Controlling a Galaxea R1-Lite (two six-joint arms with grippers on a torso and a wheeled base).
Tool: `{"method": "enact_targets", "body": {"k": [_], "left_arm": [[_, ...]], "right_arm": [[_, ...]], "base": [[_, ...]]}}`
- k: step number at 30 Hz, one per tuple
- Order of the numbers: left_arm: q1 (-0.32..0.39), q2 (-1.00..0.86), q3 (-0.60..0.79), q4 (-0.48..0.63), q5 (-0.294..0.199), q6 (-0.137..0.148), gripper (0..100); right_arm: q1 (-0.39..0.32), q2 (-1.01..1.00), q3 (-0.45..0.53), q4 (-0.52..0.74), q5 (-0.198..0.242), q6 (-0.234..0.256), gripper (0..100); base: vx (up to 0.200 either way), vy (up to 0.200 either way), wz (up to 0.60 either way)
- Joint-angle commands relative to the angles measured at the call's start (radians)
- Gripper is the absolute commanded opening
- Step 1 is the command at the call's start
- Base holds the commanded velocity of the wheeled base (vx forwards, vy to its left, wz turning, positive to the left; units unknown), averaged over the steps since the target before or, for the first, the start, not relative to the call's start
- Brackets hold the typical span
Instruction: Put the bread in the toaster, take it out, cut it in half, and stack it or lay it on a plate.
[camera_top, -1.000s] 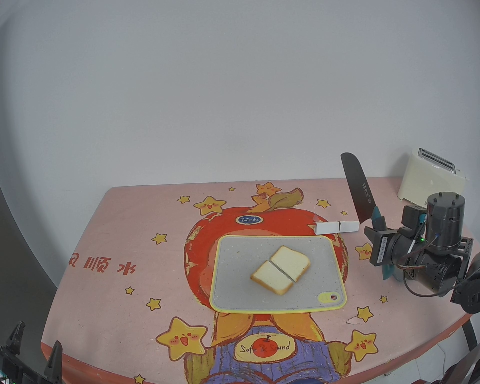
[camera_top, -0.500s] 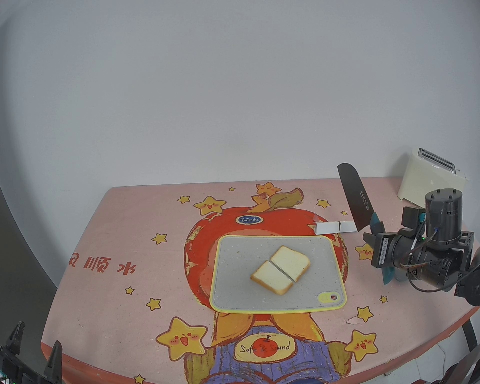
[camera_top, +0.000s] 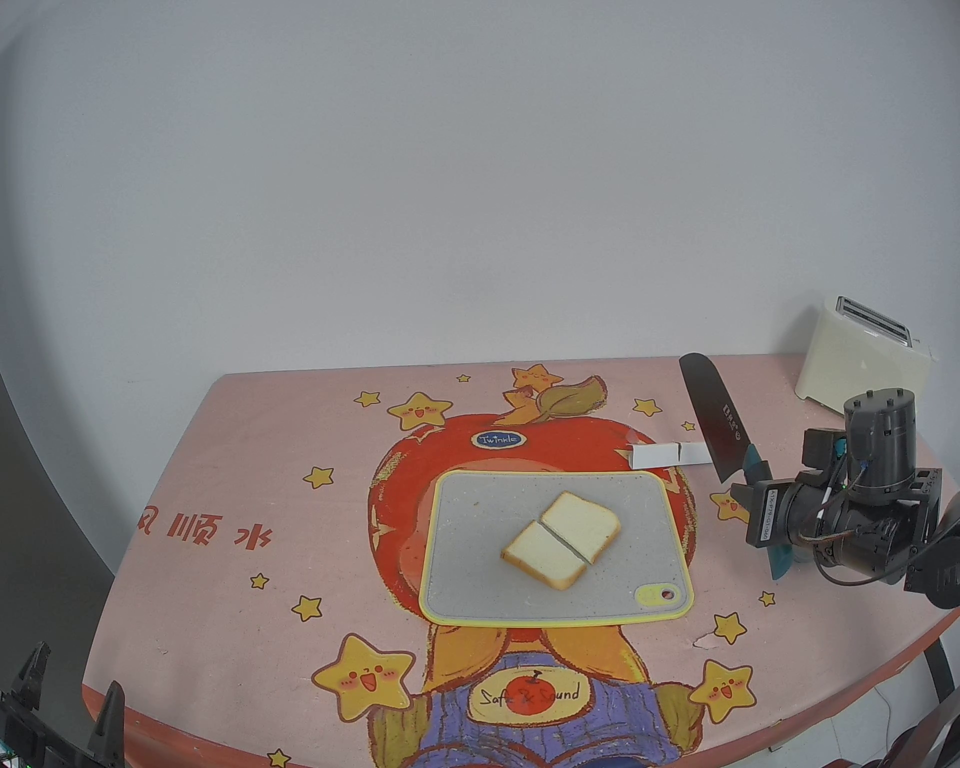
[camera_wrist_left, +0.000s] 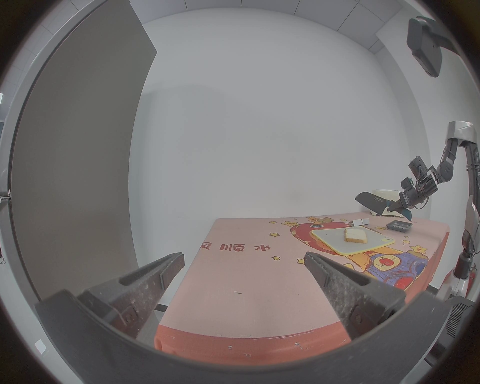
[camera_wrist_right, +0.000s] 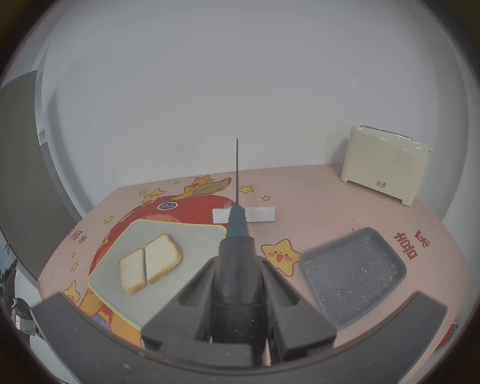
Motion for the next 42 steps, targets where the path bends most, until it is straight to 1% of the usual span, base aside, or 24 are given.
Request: {"method": "enact_targets", "body": {"k": [1,21,42], "left_arm": [[0.001,-0.01,0.018,0.0,0.0,-0.001,100],[0.001,-0.01,0.018,-0.001,0.0,-0.001,100],[0.001,-0.01,0.018,-0.001,0.0,0.001,100]], "right_arm": [[0.0,0.024,0.005,-0.001,0.0,0.0,0],[0.003,0.095,0.012,-0.015,0.0,0.004,0],[0.007,0.112,0.022,-0.015,-0.002,-0.002,0]], "base": [[0.0,0.0,0.0],[0.0,0.0,0.0],[0.0,0.0,0.0]]}}
